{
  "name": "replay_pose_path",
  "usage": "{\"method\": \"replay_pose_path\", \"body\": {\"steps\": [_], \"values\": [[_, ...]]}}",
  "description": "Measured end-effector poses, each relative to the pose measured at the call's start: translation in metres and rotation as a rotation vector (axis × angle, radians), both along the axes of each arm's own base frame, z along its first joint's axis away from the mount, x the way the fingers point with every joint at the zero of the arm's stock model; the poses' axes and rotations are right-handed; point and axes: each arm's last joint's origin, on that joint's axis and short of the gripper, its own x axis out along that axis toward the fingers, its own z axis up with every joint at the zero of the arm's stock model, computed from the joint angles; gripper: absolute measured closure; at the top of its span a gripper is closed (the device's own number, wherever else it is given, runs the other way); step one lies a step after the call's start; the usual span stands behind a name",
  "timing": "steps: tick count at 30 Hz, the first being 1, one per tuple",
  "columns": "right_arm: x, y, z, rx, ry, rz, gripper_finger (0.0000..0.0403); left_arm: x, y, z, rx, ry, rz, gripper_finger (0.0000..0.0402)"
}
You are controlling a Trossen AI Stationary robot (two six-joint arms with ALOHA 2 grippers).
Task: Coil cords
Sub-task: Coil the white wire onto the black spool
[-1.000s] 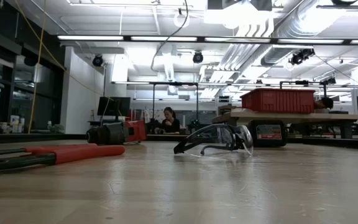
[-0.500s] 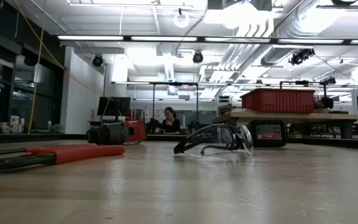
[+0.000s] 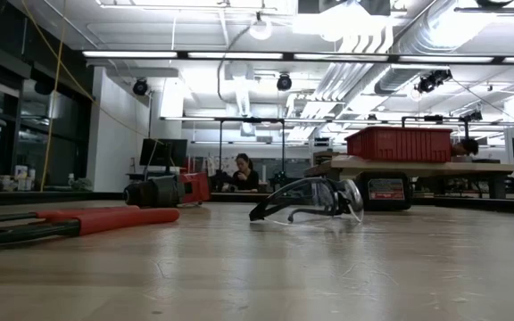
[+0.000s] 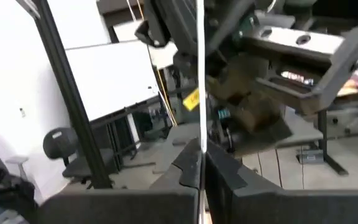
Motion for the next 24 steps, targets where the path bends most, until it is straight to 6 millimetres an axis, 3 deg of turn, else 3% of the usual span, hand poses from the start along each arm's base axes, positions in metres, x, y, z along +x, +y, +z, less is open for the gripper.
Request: {"method": "replay_pose_path", "body": {"steps": [11, 18, 24], "values": [[0.026, 0.006, -0.01, 0.028, -0.025, 0.114, 0.0403, 0.004, 0.011, -0.004, 0.053, -0.032, 0.093, 0.0401], [0.012, 0.01, -0.001, 0.017, -0.048, 0.106, 0.0403, -0.022, 0.037, 0.007, 0.151, -0.023, 0.091, 0.0401], [0.011, 0.008, -0.002, 0.047, -0.029, 0.056, 0.0392, -0.037, 0.043, 0.013, 0.149, 0.002, 0.078, 0.0401]]}}
